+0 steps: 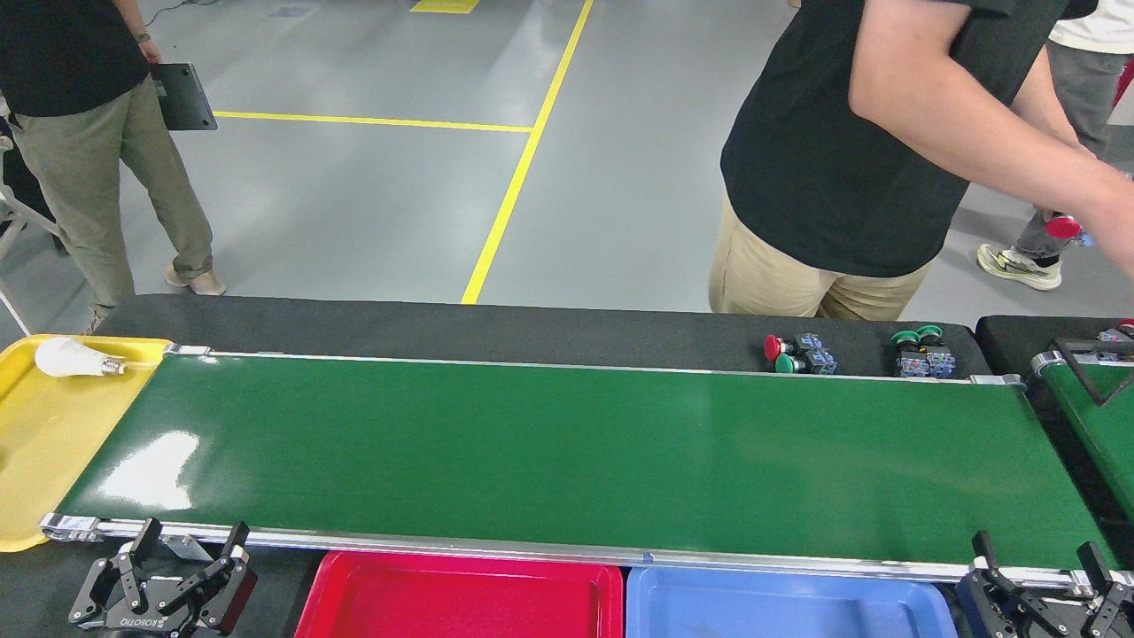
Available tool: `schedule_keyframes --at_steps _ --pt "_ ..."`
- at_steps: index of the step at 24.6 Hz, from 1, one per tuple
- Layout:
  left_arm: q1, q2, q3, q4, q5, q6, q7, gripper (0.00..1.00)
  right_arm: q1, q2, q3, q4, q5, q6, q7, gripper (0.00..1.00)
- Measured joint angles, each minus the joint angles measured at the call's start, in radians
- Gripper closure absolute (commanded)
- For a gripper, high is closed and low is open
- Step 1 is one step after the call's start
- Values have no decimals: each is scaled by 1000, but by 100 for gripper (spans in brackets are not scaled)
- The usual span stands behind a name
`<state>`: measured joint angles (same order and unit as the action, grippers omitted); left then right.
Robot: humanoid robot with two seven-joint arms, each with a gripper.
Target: Pick switch part from conveyor to tray
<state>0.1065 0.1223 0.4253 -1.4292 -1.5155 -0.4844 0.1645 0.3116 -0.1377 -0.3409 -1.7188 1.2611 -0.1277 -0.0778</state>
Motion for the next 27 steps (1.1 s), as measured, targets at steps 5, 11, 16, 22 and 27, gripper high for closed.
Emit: schedule_keyframes --at_steps 5,11,16,22,27 --pt "0 1 0 0 0 1 -1 0 0 0 0 -5 0 0 0 0" --pt "2 1 0 0 5 8 -2 0 0 0 0 -6 0 1 0 0" --pt "2 1 0 -5 6 6 -2 0 0 0 -15 -19 0 3 0 0" --pt "4 1 9 -3 4 4 -2 0 49 0 -25 -38 0 6 5 0" --pt "4 1 9 -3 4 8 -2 0 101 2 -50 -38 0 -27 -34 0"
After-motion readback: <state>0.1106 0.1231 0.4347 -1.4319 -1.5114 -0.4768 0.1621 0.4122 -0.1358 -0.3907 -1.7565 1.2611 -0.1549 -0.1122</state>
